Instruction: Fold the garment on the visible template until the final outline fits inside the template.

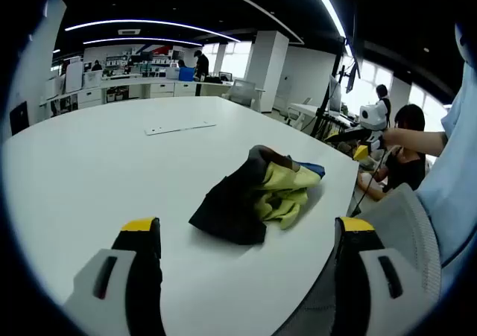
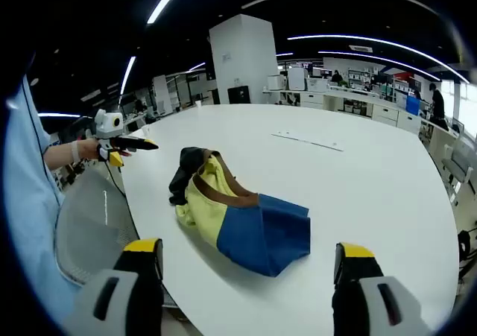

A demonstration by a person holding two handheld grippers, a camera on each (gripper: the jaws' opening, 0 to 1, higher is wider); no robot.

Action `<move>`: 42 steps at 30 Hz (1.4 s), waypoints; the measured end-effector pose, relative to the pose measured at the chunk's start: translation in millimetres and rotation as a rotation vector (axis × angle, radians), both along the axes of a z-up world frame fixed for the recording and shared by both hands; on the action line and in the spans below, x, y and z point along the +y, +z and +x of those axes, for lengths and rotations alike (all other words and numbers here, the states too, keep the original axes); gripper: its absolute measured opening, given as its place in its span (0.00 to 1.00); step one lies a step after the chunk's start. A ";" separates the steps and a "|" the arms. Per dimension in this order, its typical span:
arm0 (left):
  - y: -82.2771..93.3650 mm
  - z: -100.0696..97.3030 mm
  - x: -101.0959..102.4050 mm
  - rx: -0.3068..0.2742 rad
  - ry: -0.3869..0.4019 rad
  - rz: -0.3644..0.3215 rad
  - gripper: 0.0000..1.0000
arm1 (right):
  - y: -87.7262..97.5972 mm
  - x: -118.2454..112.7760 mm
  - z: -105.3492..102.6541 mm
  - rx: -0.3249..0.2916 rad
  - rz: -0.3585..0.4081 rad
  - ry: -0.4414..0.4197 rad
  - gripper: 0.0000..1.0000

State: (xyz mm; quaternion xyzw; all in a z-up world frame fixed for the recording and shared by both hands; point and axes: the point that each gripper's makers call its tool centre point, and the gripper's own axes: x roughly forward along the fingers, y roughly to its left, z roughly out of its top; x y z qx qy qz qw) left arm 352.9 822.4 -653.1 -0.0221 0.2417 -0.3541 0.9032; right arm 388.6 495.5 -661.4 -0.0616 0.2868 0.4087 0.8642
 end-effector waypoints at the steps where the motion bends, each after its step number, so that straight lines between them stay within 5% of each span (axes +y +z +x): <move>1: 0.3 0.0 -0.4 0.000 -0.001 -0.001 0.94 | -0.9 -0.6 -0.4 0.005 -0.004 0.001 0.96; 42: -3.7 4.4 -9.8 0.016 -0.035 -0.003 0.90 | -8.8 -6.6 -4.1 0.032 0.015 -0.010 0.91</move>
